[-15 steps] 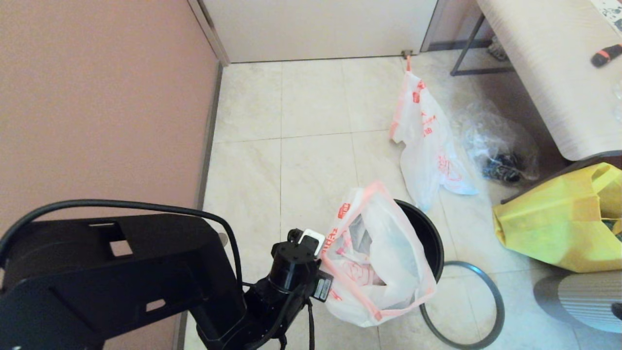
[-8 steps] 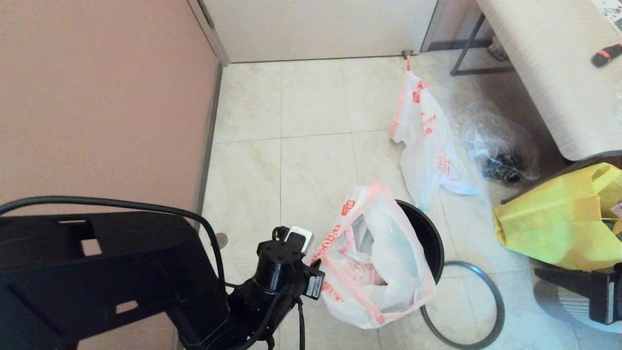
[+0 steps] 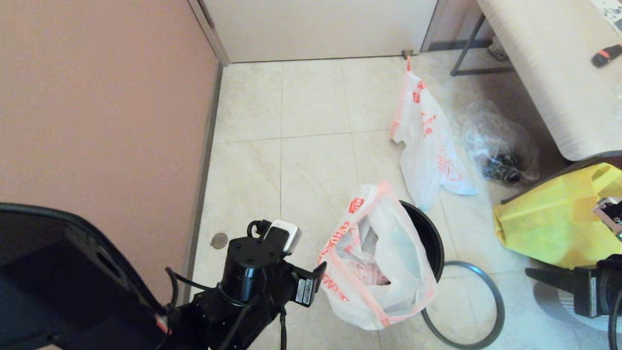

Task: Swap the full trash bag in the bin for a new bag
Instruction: Put the new garbage bag on the trash can

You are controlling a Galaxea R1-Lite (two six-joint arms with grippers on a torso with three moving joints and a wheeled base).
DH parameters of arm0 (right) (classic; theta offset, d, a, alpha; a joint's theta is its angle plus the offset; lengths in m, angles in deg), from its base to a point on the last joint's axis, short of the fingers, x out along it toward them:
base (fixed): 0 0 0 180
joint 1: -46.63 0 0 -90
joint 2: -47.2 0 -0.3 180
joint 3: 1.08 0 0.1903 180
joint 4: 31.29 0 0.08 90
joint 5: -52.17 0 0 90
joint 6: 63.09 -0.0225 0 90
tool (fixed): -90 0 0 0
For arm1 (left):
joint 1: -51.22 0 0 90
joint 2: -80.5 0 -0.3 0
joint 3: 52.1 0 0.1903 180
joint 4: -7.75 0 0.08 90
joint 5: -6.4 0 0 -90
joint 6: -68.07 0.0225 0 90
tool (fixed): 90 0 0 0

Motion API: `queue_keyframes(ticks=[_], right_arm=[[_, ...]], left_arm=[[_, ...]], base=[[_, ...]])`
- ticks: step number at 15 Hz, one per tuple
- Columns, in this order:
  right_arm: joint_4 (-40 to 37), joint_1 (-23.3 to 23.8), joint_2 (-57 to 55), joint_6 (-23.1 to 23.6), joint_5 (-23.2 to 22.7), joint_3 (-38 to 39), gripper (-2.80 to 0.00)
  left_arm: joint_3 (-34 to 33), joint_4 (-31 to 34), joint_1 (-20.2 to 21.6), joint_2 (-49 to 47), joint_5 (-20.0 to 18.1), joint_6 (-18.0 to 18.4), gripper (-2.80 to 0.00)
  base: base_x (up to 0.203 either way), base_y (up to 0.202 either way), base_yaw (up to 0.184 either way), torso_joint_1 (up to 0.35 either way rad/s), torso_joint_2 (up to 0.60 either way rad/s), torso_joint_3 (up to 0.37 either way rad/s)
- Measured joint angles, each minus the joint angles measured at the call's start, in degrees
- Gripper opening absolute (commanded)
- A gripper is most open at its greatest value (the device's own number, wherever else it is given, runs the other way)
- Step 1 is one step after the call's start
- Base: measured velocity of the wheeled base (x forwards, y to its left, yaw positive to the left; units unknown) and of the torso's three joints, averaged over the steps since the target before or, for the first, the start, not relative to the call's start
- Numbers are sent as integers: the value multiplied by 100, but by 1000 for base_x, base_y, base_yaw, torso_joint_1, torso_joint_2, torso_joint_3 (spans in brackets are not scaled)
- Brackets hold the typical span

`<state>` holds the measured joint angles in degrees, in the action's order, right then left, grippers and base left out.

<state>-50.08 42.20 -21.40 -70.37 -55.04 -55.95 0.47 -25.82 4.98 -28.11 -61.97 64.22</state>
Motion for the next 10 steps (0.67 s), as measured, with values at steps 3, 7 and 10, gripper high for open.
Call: queue_keyframes(ticks=[3, 7, 10], right_arm=[[210, 57, -109, -5, 9, -5, -280], [289, 91, -141, -11, 9, 68, -280], [657, 89, -155, -7, 9, 190, -280]], left_arm=[[585, 1058, -364, 194, 110, -242, -64], [1855, 3267, -802, 253, 146, -1125, -280], [3029, 5119, -943, 207, 130, -1834, -280]], base=[[0, 0, 0, 0, 0, 0], [0, 0, 0, 0, 0, 0], [0, 0, 0, 0, 0, 0]])
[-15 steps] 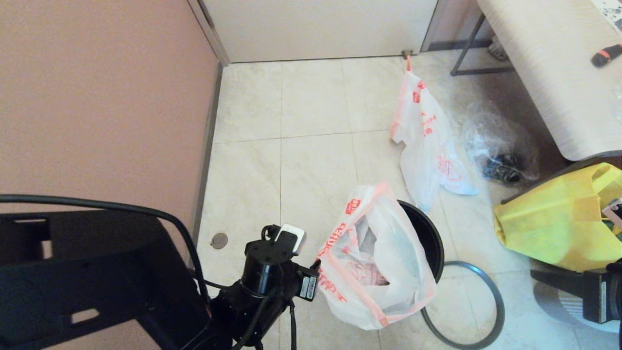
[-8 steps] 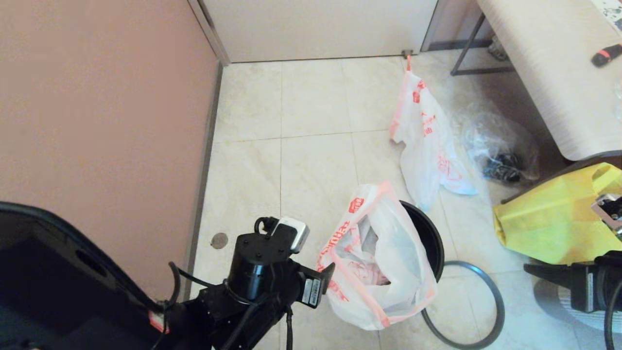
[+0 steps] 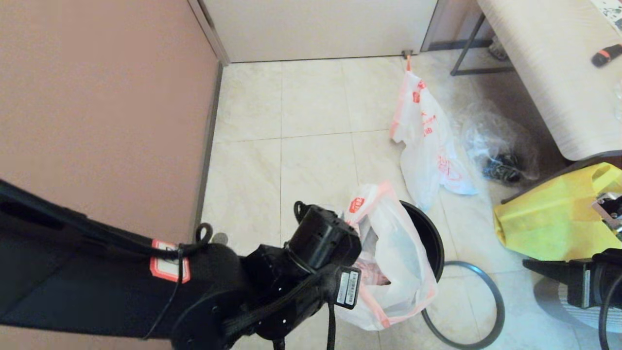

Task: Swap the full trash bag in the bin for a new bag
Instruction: Put the new garbage bag on the trash can

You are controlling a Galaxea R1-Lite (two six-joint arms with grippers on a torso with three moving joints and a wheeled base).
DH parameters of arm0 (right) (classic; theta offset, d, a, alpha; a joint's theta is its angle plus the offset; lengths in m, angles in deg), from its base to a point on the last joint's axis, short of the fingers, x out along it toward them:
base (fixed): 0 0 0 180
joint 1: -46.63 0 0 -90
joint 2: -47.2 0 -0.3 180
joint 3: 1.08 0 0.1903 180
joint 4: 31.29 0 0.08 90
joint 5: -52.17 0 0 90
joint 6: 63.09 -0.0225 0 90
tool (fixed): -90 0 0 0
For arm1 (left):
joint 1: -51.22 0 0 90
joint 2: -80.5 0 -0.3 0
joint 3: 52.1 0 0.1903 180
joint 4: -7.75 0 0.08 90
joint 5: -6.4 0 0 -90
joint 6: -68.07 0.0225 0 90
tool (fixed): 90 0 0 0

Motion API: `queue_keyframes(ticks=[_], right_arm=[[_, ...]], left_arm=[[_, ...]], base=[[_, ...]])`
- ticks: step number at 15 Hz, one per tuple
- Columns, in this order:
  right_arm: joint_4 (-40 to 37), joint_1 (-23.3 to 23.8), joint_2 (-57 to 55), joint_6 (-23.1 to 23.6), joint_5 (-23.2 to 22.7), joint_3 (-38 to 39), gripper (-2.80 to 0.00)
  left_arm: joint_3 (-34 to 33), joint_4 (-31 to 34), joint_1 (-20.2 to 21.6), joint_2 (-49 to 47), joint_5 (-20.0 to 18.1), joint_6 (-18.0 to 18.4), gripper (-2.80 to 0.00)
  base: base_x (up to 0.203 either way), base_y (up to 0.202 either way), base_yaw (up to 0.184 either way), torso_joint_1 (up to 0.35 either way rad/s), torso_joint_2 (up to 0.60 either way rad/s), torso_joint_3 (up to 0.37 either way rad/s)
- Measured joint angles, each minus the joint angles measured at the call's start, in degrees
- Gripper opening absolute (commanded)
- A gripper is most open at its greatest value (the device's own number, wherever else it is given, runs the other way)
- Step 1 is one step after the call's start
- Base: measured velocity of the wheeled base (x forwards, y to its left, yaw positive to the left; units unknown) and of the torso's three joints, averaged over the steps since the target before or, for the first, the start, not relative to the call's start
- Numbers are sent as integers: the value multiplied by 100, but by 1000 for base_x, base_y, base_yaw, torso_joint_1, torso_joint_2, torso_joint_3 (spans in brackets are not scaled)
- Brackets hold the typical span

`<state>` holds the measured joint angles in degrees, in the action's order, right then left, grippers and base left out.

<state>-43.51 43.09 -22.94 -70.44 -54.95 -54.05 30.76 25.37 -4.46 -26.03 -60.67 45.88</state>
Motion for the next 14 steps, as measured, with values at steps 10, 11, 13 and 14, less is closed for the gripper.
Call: queue_keyframes(ticks=[10, 11, 13, 14], right_arm=[[1103, -757, -733, -1152, -18, 320, -280], [1116, -787, -786, -1172, -18, 312, -280], [1122, -811, -851, -1180, -24, 304, -280], [1128, -815, -872, -1189, -29, 317, -280]], left_arm=[[4634, 5144, 128, -1860, -781, -1222, 0], [4875, 5482, 149, -2068, -795, -1305, 0], [5072, 5622, 227, -2396, -755, -1351, 0], [5112, 5560, 272, -2543, -696, -1353, 0]], base=[[0, 0, 0, 0, 0, 0], [0, 0, 0, 0, 0, 0], [0, 0, 0, 0, 0, 0], [0, 0, 0, 0, 0, 0]])
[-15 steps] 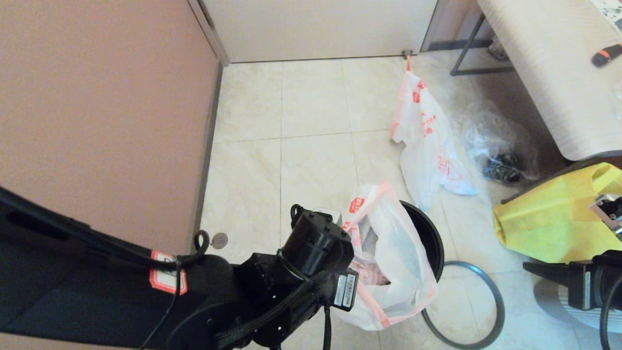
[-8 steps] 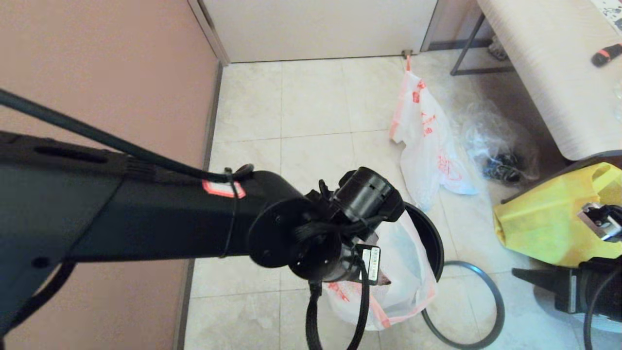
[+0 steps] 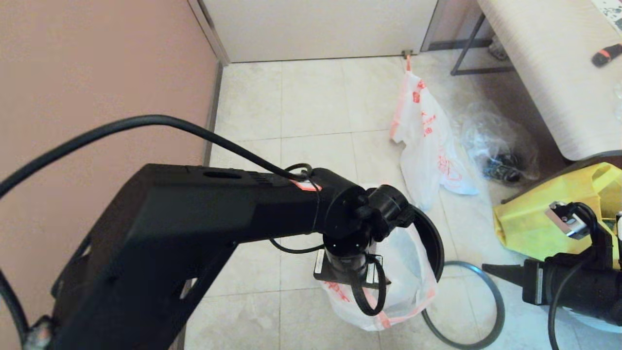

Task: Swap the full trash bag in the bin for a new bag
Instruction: Put the new garbage bag on the trash can

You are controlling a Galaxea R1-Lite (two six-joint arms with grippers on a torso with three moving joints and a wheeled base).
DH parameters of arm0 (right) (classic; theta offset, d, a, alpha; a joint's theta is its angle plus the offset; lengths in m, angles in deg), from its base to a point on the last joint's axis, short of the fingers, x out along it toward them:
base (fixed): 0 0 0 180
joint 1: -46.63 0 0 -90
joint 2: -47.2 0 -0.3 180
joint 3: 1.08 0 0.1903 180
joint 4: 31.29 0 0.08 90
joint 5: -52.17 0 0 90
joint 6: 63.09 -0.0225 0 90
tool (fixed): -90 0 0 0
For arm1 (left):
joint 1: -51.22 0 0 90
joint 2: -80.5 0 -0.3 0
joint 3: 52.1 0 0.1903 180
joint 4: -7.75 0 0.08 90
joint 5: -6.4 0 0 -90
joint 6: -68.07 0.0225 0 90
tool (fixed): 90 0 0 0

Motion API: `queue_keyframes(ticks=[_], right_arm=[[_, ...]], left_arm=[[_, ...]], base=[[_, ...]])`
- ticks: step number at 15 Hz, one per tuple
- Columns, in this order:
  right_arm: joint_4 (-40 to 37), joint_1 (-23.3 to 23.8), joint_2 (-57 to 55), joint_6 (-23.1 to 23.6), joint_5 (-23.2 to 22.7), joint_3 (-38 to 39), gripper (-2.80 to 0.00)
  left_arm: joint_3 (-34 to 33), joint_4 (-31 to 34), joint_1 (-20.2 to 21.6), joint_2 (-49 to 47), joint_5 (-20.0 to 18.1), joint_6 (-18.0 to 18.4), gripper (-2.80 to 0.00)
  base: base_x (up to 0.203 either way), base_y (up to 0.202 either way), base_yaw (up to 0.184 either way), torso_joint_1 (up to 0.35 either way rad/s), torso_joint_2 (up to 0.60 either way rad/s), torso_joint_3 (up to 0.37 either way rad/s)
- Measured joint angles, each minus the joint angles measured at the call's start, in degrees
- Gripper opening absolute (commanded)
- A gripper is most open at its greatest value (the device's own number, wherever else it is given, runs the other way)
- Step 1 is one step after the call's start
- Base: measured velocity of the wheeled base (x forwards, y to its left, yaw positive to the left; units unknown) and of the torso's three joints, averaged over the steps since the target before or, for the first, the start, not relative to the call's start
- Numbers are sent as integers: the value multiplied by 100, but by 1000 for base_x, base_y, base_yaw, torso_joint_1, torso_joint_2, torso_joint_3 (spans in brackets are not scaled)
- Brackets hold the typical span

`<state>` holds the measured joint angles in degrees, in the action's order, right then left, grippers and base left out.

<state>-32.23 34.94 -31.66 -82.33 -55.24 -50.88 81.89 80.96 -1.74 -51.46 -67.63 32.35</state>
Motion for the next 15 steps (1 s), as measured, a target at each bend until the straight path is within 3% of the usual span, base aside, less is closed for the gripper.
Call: queue_keyframes(ticks=[4, 5, 10, 15], right_arm=[[2, -69, -35, -23, -13, 26, -280], [6, -103, -38, -91, -15, 26, -280], [177, -213, -62, -252, -12, 177, -280], [440, -464, -565, -1155, 9, 164, -280]], left_arm=[[42, -208, 172, -303, 78, 15, 0], [42, -203, 185, -339, 110, 2, -280], [-15, 334, 130, -29, 147, -24, -280], [-1, 345, 167, -75, 163, -77, -280]], base=[[0, 0, 0, 0, 0, 0], [0, 0, 0, 0, 0, 0], [0, 0, 0, 0, 0, 0], [0, 0, 0, 0, 0, 0]])
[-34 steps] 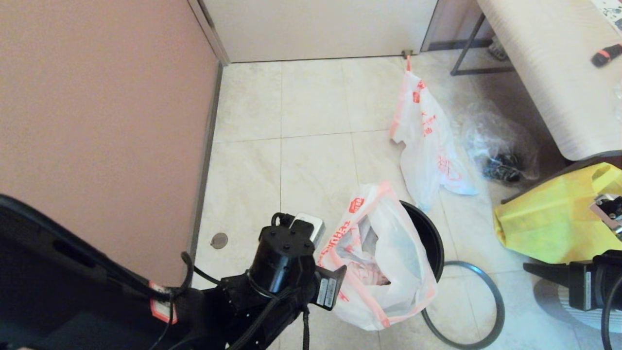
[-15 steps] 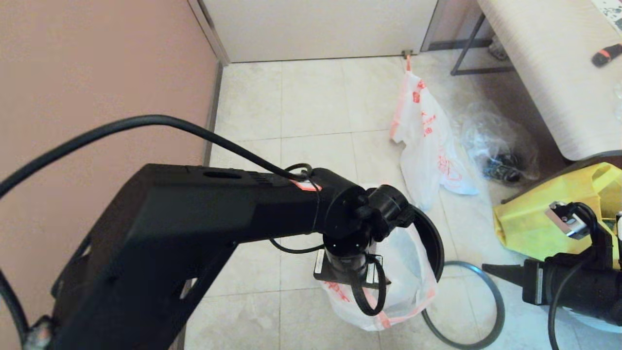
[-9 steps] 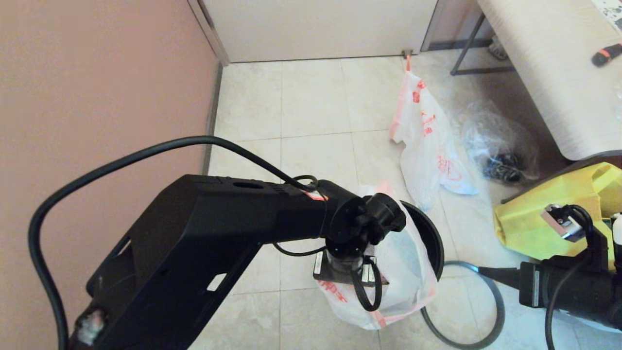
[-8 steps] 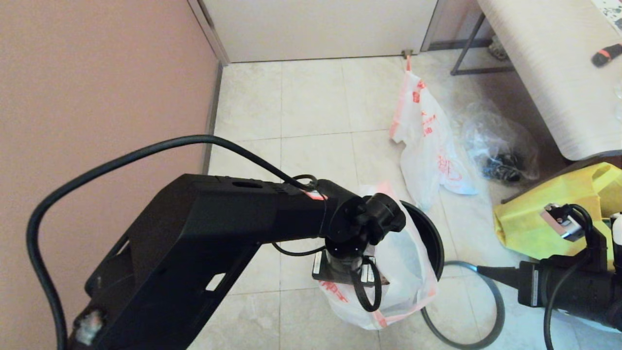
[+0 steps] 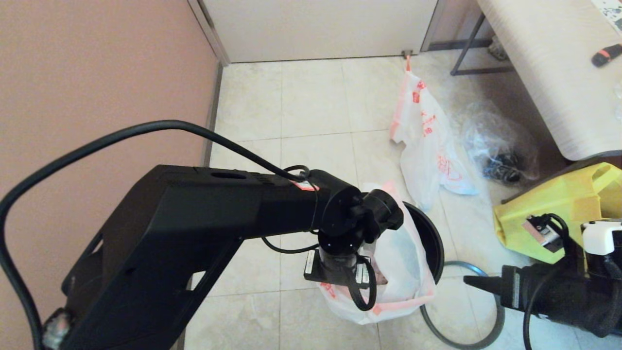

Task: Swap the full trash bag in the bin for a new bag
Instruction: Put the new garbage bag on the trash can

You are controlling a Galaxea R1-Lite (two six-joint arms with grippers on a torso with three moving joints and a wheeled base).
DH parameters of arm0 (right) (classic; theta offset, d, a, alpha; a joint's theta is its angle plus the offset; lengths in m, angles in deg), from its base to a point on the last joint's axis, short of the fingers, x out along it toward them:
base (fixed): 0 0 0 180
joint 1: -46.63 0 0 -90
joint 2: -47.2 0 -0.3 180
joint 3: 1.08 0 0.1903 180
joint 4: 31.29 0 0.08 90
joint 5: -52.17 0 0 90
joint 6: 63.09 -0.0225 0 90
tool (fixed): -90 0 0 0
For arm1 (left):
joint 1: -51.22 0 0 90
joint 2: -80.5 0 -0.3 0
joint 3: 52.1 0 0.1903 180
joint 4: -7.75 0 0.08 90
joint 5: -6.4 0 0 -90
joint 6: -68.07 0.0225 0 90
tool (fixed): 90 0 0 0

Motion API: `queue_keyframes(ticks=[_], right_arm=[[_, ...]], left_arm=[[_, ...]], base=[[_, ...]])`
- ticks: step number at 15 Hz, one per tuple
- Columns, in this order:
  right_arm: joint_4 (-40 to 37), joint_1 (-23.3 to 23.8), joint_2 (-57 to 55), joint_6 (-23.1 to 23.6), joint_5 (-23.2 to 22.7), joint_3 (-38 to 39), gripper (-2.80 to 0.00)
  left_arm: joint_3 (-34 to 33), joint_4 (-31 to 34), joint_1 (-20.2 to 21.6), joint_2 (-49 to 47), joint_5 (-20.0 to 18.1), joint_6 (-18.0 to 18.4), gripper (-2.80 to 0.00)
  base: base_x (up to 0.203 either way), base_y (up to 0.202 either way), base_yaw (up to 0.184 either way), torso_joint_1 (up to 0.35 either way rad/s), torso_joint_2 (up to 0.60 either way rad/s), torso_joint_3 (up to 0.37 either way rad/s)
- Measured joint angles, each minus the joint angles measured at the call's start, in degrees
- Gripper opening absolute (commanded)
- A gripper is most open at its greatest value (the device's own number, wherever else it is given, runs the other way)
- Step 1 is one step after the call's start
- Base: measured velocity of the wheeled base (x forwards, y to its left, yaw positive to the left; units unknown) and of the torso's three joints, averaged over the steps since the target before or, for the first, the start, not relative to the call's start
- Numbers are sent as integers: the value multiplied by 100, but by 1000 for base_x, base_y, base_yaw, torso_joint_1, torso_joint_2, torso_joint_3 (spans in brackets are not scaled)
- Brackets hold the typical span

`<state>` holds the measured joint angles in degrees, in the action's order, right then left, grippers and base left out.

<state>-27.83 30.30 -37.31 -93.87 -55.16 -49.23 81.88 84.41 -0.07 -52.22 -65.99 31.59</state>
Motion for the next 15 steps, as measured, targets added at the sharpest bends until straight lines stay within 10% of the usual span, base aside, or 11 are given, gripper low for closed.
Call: queue_keyframes(ticks=[5, 6, 15], right_arm=[[198, -544, -821, -743, 270, -148, -280], [211, -656, -982, -812, 483, -184, 0], [45, -836, -1873, -1053, 729, -299, 0]], left_arm=[[13, -2, -11, 58, -27, -11, -280], [13, -5, -18, 95, -24, -10, -280], [-1, 3, -223, 243, -9, -123, -280]], base=[[0, 0, 0, 0, 0, 0], [0, 0, 0, 0, 0, 0], [0, 0, 0, 0, 0, 0]])
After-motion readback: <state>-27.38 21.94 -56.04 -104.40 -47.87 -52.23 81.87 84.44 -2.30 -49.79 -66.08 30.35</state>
